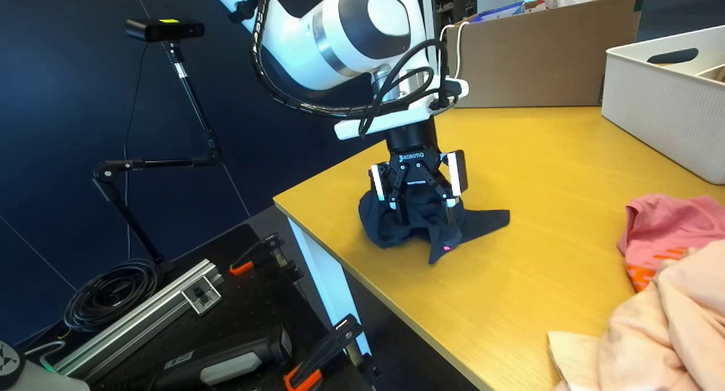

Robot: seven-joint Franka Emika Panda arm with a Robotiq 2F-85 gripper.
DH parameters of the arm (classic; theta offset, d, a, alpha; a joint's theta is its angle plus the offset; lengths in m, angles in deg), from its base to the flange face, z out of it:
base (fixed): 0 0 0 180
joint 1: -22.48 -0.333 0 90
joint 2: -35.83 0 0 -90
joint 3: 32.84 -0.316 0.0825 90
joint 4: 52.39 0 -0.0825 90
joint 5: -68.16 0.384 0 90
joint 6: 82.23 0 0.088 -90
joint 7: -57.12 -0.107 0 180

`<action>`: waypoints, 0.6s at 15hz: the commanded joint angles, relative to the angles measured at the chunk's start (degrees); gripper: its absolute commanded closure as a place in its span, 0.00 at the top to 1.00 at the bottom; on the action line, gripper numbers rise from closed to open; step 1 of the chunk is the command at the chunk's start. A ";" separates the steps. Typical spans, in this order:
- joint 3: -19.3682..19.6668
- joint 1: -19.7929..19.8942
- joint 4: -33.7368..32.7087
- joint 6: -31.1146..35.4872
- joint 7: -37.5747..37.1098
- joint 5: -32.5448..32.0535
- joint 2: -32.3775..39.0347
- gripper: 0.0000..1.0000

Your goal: Move the dark blue t-shirt forwards then unfold it.

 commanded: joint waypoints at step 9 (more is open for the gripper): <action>-0.22 -0.44 -0.72 1.12 1.16 -1.25 -0.35 0.00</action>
